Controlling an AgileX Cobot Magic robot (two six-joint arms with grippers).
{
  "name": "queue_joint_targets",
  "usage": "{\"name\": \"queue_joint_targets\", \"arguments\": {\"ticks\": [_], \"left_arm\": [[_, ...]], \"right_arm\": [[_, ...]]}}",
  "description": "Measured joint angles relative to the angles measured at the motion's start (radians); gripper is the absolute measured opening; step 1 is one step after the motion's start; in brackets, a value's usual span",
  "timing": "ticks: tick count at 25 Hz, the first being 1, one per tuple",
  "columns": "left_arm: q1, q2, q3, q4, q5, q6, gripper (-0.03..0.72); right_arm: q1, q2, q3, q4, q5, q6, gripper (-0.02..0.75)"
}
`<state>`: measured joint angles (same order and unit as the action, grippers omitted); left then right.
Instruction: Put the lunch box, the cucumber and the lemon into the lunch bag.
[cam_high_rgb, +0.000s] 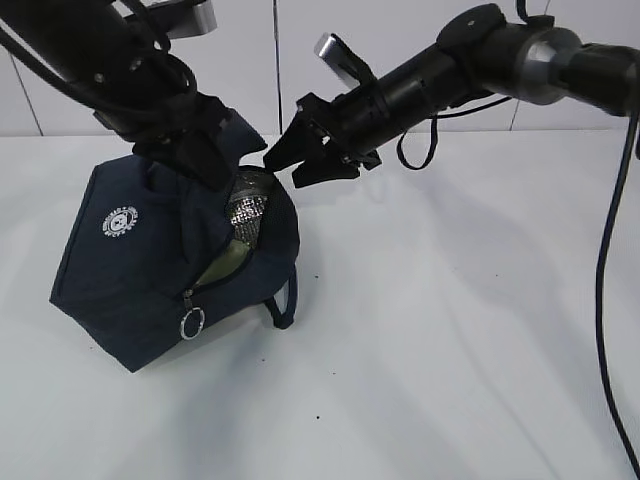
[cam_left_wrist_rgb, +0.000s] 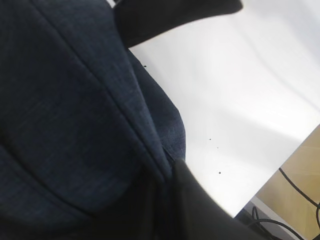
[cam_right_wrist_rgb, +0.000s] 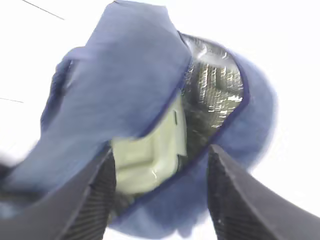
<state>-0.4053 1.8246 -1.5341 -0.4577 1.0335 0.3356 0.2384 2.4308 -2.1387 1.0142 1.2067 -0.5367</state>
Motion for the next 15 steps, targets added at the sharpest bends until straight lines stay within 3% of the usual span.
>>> {"name": "queue_joint_targets", "arguments": {"ticks": [5,15], "left_arm": [[0.000,0.000,0.000,-0.002,0.000,0.000,0.014],[0.000,0.000,0.000,-0.002,0.000,0.000,0.014]], "right_arm": [[-0.006,-0.069,0.000,-0.055,0.005,0.008,0.435],[-0.006,-0.350,0.000,-0.277,-0.016,0.041,0.379]]}}
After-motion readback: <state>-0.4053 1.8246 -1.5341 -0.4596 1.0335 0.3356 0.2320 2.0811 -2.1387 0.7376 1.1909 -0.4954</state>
